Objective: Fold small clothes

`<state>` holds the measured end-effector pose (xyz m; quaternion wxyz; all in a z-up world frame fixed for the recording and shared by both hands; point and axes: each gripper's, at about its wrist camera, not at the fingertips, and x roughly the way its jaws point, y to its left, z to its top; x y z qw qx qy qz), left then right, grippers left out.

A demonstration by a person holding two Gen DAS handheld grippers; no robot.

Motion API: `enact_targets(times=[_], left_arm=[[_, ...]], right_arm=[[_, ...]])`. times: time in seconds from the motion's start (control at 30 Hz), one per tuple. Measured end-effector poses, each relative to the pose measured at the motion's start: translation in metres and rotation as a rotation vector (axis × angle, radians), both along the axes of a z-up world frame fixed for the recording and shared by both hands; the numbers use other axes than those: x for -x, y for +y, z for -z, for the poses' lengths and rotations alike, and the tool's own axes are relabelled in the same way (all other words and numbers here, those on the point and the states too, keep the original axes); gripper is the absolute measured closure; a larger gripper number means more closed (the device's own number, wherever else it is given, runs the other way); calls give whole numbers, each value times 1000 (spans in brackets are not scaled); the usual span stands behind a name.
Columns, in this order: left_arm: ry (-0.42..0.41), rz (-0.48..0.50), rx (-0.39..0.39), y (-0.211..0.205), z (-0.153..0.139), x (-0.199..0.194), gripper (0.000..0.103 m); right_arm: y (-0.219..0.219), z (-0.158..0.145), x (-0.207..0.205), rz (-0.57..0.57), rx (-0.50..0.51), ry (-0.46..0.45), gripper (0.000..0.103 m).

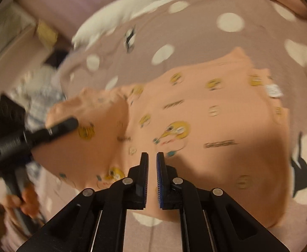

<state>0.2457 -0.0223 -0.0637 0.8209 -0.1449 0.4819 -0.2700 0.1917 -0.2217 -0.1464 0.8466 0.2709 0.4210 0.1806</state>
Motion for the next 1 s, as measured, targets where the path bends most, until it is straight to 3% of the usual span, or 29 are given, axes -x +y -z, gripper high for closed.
enact_targets(times=[0.23, 0.4, 0.5, 0.57, 0.6, 0.63, 0.7, 0.9, 0.97, 1.0], left_arm=[[-24, 114, -61, -69, -3, 1, 83], [9, 189, -76, -110, 11, 1, 84], [45, 217, -66, -124, 24, 2, 82], [54, 230, -65, -129, 28, 5, 79], [48, 232, -75, -131, 29, 7, 71], [48, 234, -82, -132, 30, 8, 56], [42, 236, -78, -131, 29, 10, 45], [-11, 217, -93, -113, 18, 22, 45], [-27, 205, -102, -102, 15, 27, 44], [-39, 193, -112, -95, 14, 30, 43]], right_arm=[[-45, 0, -1, 112, -120, -9, 96], [-68, 6, 2, 183, -179, 10, 95], [-79, 10, 7, 214, -206, 24, 90], [-87, 12, 10, 239, -220, 30, 82], [-90, 13, 13, 249, -228, 30, 75], [-93, 14, 15, 258, -238, 29, 70], [-97, 14, 18, 265, -250, 29, 68], [-91, 9, 12, 242, -259, 27, 68], [-86, 6, 10, 218, -251, 31, 64], [-85, 6, 9, 207, -246, 36, 57]])
